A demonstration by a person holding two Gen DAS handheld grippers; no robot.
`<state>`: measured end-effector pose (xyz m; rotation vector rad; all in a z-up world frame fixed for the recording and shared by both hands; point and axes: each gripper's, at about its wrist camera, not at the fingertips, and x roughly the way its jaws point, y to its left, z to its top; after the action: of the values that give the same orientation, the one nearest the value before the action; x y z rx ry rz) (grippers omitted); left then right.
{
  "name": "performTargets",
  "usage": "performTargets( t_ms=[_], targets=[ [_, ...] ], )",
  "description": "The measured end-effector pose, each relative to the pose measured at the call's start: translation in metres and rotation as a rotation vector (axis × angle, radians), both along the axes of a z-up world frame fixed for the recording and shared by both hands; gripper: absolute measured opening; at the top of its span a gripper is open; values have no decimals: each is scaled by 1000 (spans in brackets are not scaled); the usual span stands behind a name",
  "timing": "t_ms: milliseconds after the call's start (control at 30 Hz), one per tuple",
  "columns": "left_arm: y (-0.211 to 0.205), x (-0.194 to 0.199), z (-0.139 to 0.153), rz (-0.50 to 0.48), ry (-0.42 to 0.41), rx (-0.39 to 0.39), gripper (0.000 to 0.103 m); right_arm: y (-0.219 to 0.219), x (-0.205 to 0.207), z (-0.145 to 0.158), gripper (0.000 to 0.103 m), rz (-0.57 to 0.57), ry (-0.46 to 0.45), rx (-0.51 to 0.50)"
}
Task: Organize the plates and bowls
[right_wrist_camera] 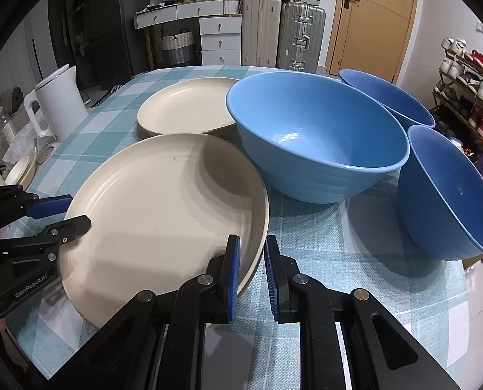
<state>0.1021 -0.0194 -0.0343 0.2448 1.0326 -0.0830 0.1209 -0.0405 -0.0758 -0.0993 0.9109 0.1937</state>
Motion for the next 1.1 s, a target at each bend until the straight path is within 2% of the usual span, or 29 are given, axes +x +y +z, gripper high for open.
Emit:
performTargets(
  t_ms=[267,400,467,533,567,633,700,733,767,833,933,1000,1100],
  targets=[
    [7,3,-1,8,10,-43,26,1,-1,-5,16,3,1,-25],
    [13,5,-2,21,12,-80,30,0,-1,-6,16,3,12,-10],
    [16,7,-2,32,15,-95,32,-1,0,-5,19,6,14,-8],
    [21,7,0,41,12,-114,36,0,0,-4,30,17,18,3],
    [24,7,2,49,8,-133,43,0,-1,-3,33,21,17,4],
    [29,7,8,71,-7,-161,54,0,-3,2,48,32,3,15],
    [34,6,14,87,-25,-182,76,0,-5,8,55,41,-14,27],
    [37,6,18,95,-39,-196,81,0,-6,11,63,45,-19,29],
    [39,5,22,99,-51,-209,83,1,-7,14,72,53,-26,31],
    [43,3,27,103,-60,-234,84,2,-10,23,82,67,-44,45],
    [48,3,32,121,-67,-258,101,4,-13,34,89,83,-64,60],
    [50,2,36,130,-79,-265,102,7,-16,42,98,91,-88,57],
    [50,0,41,136,-94,-272,102,10,-16,51,99,103,-109,64]
  ],
)
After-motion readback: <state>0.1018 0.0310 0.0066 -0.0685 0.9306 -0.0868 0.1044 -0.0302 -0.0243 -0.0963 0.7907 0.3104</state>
